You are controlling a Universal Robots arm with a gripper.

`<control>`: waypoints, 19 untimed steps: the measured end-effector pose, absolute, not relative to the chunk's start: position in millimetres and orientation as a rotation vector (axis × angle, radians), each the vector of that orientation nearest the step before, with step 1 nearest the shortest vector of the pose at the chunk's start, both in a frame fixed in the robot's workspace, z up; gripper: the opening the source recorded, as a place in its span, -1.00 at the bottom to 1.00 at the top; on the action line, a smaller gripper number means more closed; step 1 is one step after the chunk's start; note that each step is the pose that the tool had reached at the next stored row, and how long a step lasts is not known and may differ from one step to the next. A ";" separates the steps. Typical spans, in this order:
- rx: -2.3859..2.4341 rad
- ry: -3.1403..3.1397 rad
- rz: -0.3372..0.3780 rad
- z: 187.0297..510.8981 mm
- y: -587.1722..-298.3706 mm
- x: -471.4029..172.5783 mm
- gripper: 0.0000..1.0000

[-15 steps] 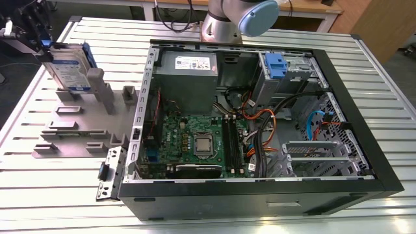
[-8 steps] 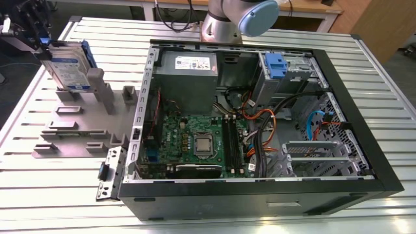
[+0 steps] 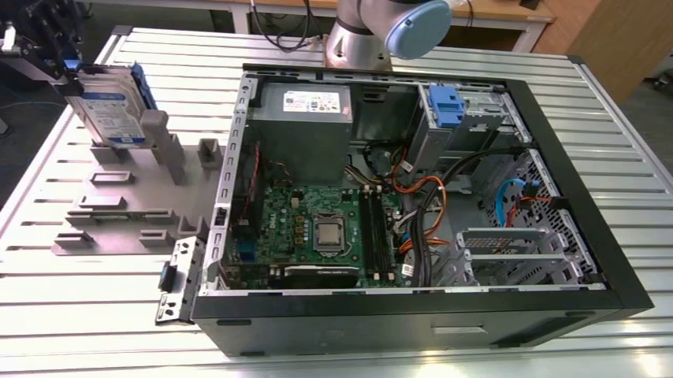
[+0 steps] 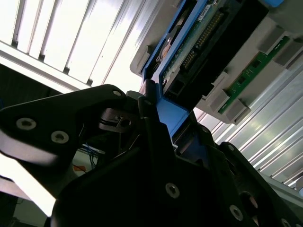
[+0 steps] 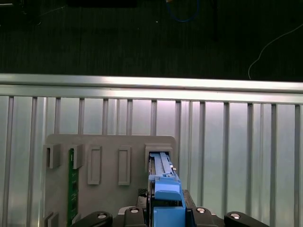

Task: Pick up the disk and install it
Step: 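Pick up the disk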

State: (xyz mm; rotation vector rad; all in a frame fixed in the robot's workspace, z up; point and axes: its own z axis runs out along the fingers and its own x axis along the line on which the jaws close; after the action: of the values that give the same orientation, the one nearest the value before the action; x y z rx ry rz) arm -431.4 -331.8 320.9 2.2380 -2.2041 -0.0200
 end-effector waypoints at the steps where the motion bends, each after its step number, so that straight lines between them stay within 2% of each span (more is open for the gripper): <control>1: 2.238 -2.204 -0.020 321.1 -331.8 -431.4 -0.27; 19: 2.238 -2.204 -0.020 325.4 -331.8 -431.4 -0.27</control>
State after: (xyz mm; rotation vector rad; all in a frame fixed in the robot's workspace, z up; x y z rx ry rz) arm -431.4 -331.8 325.4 2.2379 -2.2041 -0.0201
